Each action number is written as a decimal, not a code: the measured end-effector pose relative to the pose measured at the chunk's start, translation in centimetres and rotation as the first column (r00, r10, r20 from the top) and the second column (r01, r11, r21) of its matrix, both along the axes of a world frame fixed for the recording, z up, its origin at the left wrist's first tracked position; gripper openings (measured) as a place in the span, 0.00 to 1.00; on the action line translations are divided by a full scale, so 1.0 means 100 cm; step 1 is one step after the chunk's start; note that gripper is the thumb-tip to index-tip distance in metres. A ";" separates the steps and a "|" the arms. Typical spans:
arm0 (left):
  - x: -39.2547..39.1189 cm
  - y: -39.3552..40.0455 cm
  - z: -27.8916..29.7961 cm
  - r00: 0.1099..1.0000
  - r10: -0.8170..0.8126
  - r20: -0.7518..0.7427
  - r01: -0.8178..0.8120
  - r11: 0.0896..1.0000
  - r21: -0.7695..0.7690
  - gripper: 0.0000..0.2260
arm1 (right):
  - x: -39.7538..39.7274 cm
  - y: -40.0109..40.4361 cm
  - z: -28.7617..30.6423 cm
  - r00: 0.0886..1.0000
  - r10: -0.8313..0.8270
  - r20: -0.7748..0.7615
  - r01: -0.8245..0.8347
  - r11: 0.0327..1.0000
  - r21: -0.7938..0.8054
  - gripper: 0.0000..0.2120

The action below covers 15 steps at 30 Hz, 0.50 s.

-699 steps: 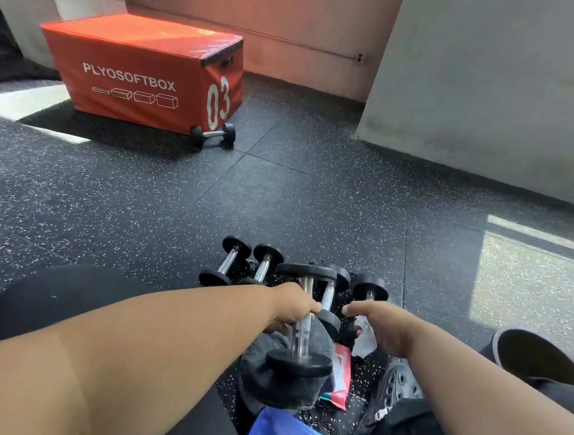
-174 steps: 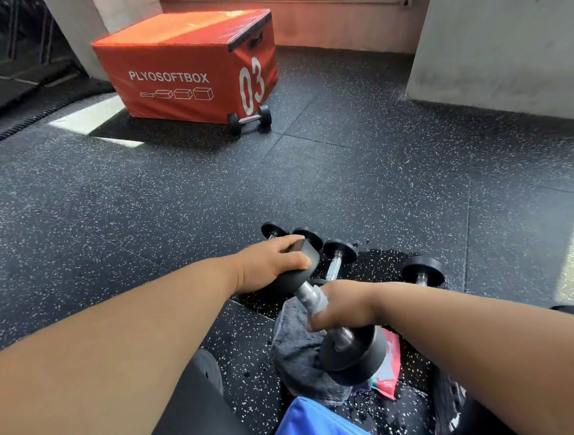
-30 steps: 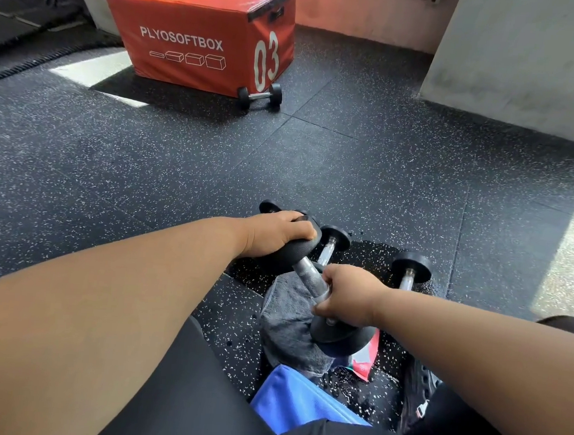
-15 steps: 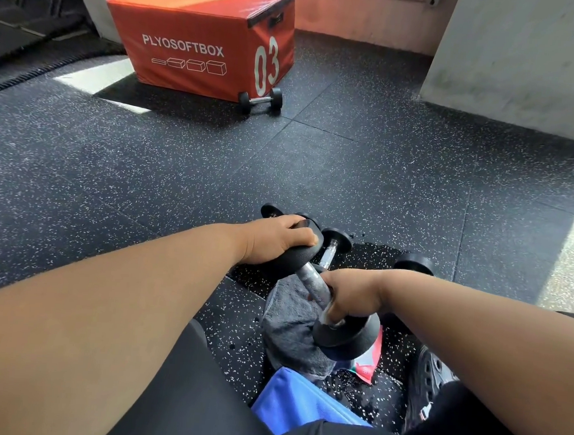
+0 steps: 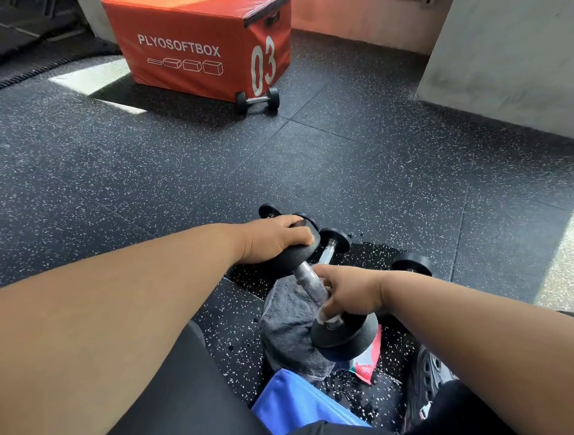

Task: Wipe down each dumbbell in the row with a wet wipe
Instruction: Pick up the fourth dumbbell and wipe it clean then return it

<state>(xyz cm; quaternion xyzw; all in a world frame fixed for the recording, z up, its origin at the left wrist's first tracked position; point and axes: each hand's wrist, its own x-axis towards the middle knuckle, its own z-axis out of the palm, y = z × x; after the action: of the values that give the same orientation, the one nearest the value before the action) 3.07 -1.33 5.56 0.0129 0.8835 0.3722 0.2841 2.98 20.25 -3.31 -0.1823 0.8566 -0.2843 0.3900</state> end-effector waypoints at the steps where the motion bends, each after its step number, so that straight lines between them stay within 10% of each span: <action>1: 0.000 0.001 0.001 1.000 0.001 -0.001 -0.001 1.000 0.001 0.31 | -0.001 0.002 0.000 0.999 -0.022 0.037 0.023 0.999 -0.025 0.27; 15: 0.005 0.002 0.002 1.000 0.009 0.005 -0.009 1.000 -0.005 0.23 | -0.004 -0.001 0.000 0.972 0.231 -0.035 -0.216 0.945 0.246 0.17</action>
<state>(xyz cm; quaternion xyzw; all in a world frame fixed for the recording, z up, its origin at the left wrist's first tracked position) 3.59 -1.14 5.73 0.0075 0.8838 0.3711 0.2847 2.58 20.18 -3.30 -0.2385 0.8704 -0.1263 0.4118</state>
